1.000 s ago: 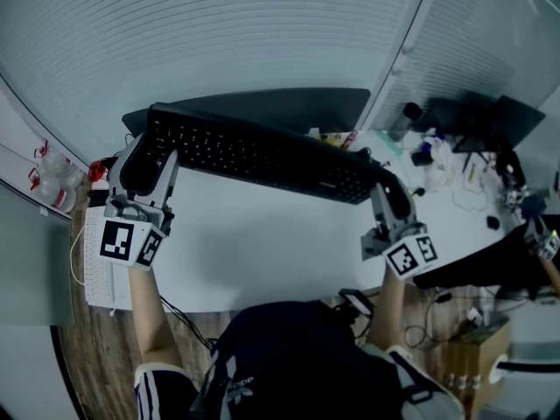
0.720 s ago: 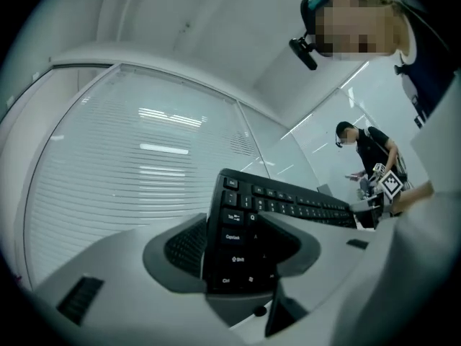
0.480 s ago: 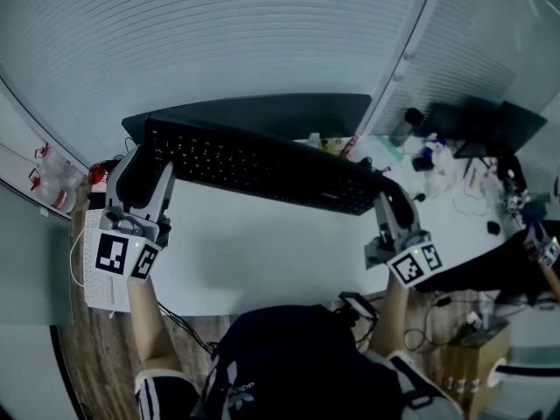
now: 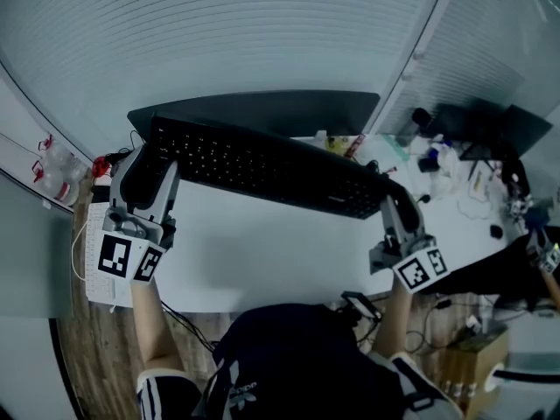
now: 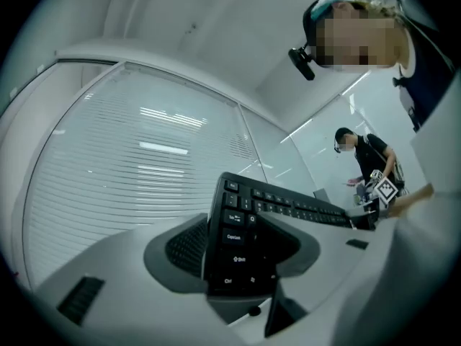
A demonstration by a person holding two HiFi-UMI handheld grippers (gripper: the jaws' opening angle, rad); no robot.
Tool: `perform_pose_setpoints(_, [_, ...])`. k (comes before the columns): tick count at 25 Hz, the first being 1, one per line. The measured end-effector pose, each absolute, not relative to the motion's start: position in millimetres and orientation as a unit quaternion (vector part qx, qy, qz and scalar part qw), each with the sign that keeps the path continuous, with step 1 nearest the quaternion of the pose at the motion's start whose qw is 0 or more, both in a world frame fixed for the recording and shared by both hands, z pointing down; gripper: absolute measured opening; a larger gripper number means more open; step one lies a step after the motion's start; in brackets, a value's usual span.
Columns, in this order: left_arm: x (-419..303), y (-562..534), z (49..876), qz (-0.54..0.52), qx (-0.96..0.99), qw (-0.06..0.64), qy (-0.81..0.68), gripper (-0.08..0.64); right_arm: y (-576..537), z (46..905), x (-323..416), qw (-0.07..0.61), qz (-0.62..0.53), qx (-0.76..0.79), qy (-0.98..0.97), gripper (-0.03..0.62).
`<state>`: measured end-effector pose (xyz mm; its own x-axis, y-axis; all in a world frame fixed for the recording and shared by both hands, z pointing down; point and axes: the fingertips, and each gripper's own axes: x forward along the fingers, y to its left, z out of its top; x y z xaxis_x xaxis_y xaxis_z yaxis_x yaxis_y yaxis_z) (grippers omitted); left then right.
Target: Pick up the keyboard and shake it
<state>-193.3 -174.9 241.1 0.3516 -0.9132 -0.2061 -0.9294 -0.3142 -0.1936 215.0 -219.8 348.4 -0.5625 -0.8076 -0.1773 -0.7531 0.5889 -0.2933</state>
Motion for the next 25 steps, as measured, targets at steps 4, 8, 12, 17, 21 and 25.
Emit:
perform_pose_setpoints(4, [-191,-175,242,0.013,-0.811,0.148,0.566,0.212,-216,348,215,0.142,-0.086,-0.453,0.876,0.183])
perform_pose_setpoints(8, [-189,-173,239,0.015,-0.813,0.15,0.562,0.212,-214,339,218,0.145,-0.067,-0.455,0.876,0.183])
perform_pose_setpoints(12, [-189,-171,236,0.02,-0.815,0.149,0.56,0.212,-211,337,220,0.151,-0.066,-0.457,0.874,0.183])
perform_pose_setpoints(17, [-186,-167,229,0.032,-0.816,0.154,0.557,0.212,-207,334,223,0.157,-0.065,-0.458,0.872,0.183])
perform_pose_setpoints(21, [-184,-165,220,0.035,-0.816,0.162,0.554,0.212,-204,331,222,0.164,-0.067,-0.456,0.872,0.183])
perform_pose_setpoints(25, [-182,-161,214,0.043,-0.817,0.164,0.551,0.212,-201,324,224,0.167,-0.066,-0.458,0.87,0.184])
